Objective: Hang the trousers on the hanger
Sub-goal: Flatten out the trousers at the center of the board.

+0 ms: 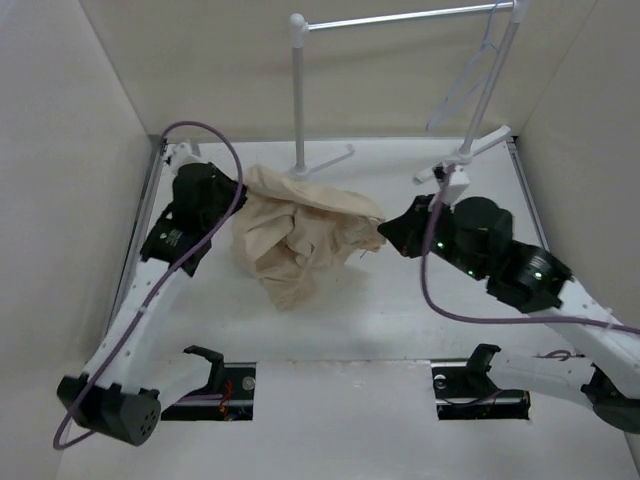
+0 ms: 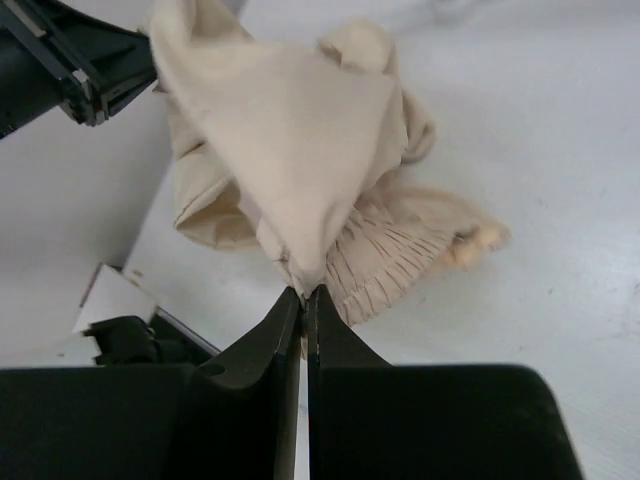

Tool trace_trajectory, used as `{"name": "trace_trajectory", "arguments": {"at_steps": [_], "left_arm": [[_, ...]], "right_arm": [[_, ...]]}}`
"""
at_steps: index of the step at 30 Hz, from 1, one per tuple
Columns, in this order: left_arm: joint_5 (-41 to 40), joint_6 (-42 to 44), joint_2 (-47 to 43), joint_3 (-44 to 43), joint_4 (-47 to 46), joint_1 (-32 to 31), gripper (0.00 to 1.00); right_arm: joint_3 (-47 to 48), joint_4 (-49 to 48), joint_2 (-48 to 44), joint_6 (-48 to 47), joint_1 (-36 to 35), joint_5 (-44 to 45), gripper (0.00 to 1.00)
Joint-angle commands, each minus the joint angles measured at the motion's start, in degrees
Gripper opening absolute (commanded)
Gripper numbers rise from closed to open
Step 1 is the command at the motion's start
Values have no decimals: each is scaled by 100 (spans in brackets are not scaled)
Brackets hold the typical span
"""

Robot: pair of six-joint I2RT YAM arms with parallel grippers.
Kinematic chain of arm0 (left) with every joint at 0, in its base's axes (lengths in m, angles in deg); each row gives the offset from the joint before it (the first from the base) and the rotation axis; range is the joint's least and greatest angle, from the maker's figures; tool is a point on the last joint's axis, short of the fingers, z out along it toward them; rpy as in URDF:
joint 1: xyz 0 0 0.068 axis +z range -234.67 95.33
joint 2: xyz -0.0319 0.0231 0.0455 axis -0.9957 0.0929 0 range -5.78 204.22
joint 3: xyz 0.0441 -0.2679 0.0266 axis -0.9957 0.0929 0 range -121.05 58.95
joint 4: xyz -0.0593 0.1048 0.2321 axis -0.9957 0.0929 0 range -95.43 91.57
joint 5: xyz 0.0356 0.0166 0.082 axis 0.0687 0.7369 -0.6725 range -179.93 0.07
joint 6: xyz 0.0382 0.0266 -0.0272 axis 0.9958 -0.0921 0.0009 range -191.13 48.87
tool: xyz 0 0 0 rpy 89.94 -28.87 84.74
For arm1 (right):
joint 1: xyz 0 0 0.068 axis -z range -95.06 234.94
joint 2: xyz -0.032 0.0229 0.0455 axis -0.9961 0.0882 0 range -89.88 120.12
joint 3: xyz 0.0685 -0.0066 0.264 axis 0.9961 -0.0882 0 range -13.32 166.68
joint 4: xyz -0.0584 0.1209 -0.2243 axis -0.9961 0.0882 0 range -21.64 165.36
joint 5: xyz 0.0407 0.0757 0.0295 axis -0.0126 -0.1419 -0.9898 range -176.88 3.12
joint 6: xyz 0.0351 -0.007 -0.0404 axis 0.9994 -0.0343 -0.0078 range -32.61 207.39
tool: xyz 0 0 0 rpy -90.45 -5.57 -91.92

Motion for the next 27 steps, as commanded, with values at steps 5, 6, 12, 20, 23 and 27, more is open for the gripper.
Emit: {"name": "trace_trajectory", "arguments": {"at_steps": [5, 6, 12, 20, 23, 27], "left_arm": [[-927, 849, -1495, -1453, 917, 262, 4], [-883, 919, -1627, -1585, 926, 271, 5], [-522, 1026, -1612, -1631, 1049, 16, 10], [-574, 586, 934, -1207, 12, -1458, 43], [-933, 472, 1044, -1200, -6, -1987, 53], [-1417, 271, 281, -271, 449, -1822, 60]], "right_arm": [[2015, 2043, -873, -318, -1304, 2271, 0], [2218, 2096, -943, -300, -1506, 2518, 0], [1975, 1939, -1077, -554, -933, 2907, 1], [279, 552, 64, -152, 4120, 597, 0], [207, 68, 793, 121, 5283, 428, 0], [374, -65, 1481, 315, 5743, 227, 0]]}}
